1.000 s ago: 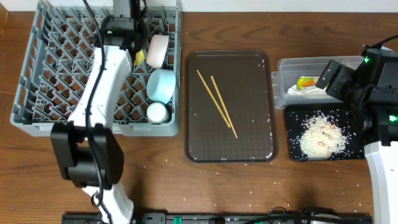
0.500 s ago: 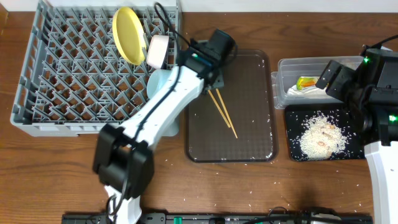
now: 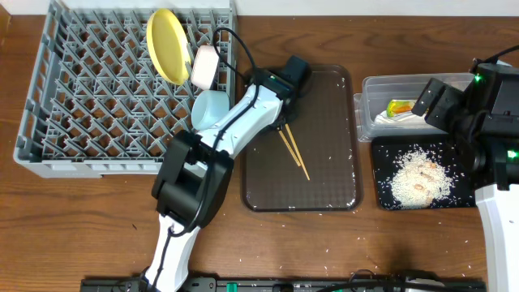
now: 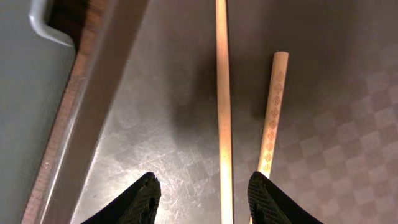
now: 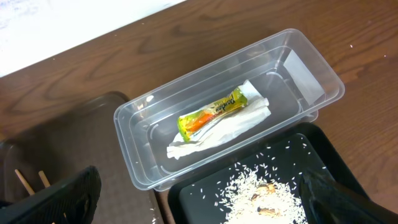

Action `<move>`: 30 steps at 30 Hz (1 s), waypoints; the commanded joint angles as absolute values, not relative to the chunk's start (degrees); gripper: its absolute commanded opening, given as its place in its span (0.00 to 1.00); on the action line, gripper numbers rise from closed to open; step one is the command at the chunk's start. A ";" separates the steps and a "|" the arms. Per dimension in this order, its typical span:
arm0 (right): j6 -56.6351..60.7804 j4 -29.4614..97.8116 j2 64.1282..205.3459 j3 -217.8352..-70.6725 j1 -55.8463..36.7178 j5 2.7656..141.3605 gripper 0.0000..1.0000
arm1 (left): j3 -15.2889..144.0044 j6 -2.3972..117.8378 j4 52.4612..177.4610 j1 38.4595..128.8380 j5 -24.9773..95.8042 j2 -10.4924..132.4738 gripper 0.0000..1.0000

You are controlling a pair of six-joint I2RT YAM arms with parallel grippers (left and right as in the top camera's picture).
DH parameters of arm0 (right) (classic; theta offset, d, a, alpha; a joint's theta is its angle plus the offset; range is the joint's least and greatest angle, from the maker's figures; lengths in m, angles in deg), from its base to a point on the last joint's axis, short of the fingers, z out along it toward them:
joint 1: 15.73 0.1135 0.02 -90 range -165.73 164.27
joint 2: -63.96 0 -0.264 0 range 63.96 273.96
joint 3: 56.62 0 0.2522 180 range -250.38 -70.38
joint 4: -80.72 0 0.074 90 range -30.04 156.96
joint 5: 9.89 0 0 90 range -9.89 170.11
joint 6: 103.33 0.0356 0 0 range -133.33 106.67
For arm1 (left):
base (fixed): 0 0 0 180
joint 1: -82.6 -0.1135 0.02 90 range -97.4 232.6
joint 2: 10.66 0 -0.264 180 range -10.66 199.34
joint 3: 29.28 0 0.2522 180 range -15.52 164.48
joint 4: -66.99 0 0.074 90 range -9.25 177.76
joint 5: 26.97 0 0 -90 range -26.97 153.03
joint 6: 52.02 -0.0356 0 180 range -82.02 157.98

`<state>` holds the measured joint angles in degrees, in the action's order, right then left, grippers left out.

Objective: Sort waste into correct bins and load items into the dishwasher
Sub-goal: 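Grasp one wooden chopstick with the left gripper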

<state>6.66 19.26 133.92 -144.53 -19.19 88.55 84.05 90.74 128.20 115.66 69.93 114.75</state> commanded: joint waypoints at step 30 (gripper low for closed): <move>7.23 19.32 133.79 -145.27 -19.41 89.08 0.99 | 80.53 90.80 125.62 117.78 65.47 118.38 0.33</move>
<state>6.66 19.26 133.92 -144.53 -19.19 88.55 81.25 90.71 125.46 117.95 67.63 117.39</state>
